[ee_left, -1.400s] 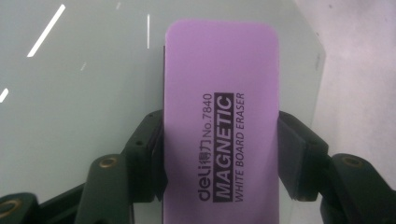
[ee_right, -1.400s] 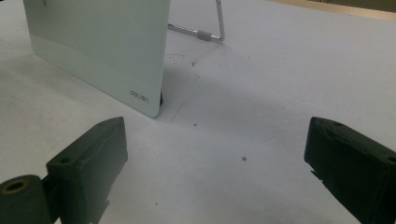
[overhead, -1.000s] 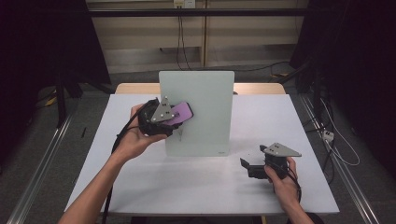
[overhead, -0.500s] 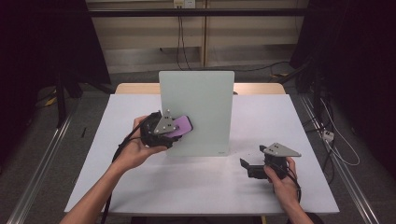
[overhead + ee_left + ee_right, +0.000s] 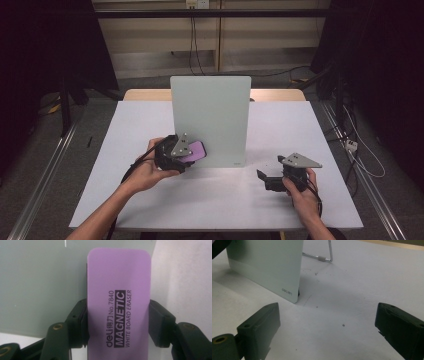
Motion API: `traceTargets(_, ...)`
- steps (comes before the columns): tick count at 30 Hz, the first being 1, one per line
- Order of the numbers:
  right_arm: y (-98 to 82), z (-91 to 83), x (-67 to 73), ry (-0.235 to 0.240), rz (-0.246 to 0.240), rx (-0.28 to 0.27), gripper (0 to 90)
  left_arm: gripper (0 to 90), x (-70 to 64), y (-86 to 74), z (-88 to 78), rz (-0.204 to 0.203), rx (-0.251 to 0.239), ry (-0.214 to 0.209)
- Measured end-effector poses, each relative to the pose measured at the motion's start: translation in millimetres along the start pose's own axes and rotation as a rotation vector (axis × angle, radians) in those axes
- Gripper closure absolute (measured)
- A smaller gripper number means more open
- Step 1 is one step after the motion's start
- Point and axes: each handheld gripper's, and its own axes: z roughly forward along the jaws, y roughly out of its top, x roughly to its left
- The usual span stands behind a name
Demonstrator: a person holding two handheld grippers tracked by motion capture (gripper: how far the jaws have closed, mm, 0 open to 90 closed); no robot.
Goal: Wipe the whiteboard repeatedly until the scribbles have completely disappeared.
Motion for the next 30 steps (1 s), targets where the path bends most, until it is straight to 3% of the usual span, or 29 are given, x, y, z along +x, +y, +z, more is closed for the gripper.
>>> traceTargets(3, 0.0, -0.5, 0.4, 0.003, 0.002, 0.003, 6.0, 41.2, -5.7, -3.6, 6.9, -0.002, 0.022, -0.03)
traceTargets(6, 0.0, -0.5, 0.1, 0.002, 0.001, 0.002, 6.1, 41.2, -6.9, -4.2, 7.3, 0.004, 0.034, -0.028)
traceTargets(8, 0.1, -0.8, 0.3, 0.003, 0.002, 0.002, 6.1, 41.2, -3.1, -4.0, 4.2, -0.009, 0.021, -0.032)
traceTargets(12, 0.1, -1.1, -0.2, 0.001, 0.007, 0.004, 6.1, 41.2, 8.0, -1.7, -9.4, -0.025, -0.01, 0.004)
traceTargets(17, 0.1, -0.7, 0.4, 0.002, 0.003, 0.001, 6.1, 41.3, 32.7, 1.8, -34.8, -0.102, -0.095, 0.037)
traceTargets(19, 0.1, -0.6, 0.3, 0.003, 0.003, 0.002, 6.1, 41.2, 38.5, 3.4, -40.4, -0.11, -0.113, 0.048)
traceTargets(27, 0.0, -0.4, 0.1, 0.001, 0.002, 0.001, 6.1, 41.2, 41.9, 6.6, -43.5, -0.125, -0.138, 0.068)
traceTargets(30, 0.2, -0.5, 0.2, 0.001, 0.006, 0.0, 6.1, 41.2, 37.9, 5.0, -37.6, -0.124, -0.133, 0.045)
